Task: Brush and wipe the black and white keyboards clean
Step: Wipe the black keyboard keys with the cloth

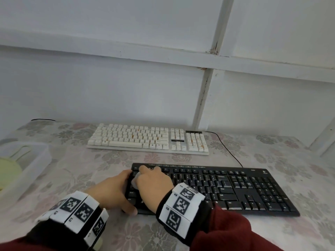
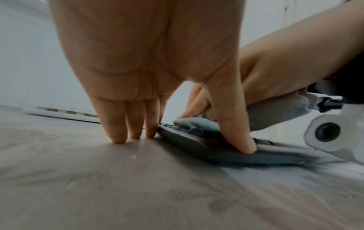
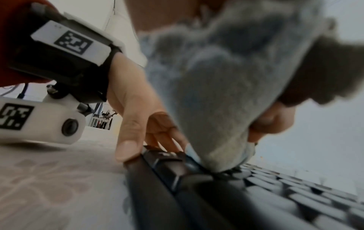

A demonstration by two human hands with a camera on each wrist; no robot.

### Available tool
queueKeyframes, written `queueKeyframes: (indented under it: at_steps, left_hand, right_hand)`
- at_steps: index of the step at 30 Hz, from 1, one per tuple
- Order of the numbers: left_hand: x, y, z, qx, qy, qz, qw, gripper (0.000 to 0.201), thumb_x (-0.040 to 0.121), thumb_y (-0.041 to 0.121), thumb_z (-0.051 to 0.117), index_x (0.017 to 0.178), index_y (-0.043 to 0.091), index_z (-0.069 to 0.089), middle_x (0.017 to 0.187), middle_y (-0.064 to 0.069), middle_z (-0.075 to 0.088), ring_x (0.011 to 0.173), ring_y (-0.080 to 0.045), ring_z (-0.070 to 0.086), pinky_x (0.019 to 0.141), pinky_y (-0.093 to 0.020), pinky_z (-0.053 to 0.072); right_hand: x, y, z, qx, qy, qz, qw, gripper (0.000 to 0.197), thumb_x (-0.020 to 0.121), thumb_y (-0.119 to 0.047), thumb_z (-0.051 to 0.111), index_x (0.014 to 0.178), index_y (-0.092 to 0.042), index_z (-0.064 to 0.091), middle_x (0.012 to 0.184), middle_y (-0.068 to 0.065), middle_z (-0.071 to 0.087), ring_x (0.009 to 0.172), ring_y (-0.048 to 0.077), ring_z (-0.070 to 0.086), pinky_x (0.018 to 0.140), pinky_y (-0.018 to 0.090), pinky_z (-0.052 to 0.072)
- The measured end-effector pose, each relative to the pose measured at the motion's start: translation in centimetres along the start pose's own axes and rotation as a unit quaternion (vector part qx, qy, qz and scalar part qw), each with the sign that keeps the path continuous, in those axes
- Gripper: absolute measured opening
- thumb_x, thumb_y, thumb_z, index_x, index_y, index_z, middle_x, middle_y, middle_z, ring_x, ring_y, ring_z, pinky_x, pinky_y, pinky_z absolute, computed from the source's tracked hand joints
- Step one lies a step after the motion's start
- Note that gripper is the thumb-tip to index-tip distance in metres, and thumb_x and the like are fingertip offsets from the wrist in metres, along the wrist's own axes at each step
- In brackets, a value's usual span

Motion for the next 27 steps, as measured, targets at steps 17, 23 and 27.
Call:
queueKeyframes:
  at_steps: [17, 23, 27]
  left_hand:
    - [-0.2, -0.1, 0.1, -0.036, 0.001, 0.010, 0.999, 0.108, 0.060, 0.024, 0.087, 0.144, 0.028, 0.020, 0.117, 0.022, 0.041, 0.110, -0.005, 0.042, 0.093, -0.020, 0.032]
    - [-0.1, -0.1, 0.1, -0.028, 0.005, 0.009, 1.000, 0.110, 0.059, 0.025, 0.087, 0.144, 0.030, 0.018, 0.116, 0.020, 0.050, 0.105, -0.005, 0.048, 0.082, -0.018, 0.037]
    - [0.0, 0.0, 0.1, 0.013, 0.016, 0.005, 1.000, 0.121, 0.060, 0.025, 0.086, 0.147, 0.028, 0.001, 0.131, 0.005, 0.052, 0.115, -0.015, 0.051, 0.087, -0.022, 0.040]
  right_hand:
    - [-3.6, 10.0, -1.5, -0.030, 0.009, 0.048, 0.998, 0.034, 0.084, 0.001, 0.044, 0.058, -0.015, 0.030, 0.082, -0.003, 0.026, 0.075, 0.023, 0.039, 0.063, 0.027, 0.042]
    - [-2.3, 1.9, -2.5, 0.025, 0.000, -0.058, 0.998, 0.016, 0.085, 0.001, 0.042, 0.087, -0.010, 0.054, 0.098, 0.004, 0.037, 0.090, 0.025, 0.043, 0.075, 0.035, 0.037]
    - [-0.1, -1.9, -1.1, -0.008, -0.031, -0.048, 0.998, 0.032, 0.094, -0.008, 0.043, 0.124, -0.005, 0.052, 0.126, 0.020, 0.046, 0.111, 0.040, 0.047, 0.081, 0.048, 0.041]
Point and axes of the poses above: each hand's wrist, its own x-axis towards the middle knuckle, its own z-axis out of the palm, y = z × x, the point moved 4 cm from there along x, towards the middle knuckle
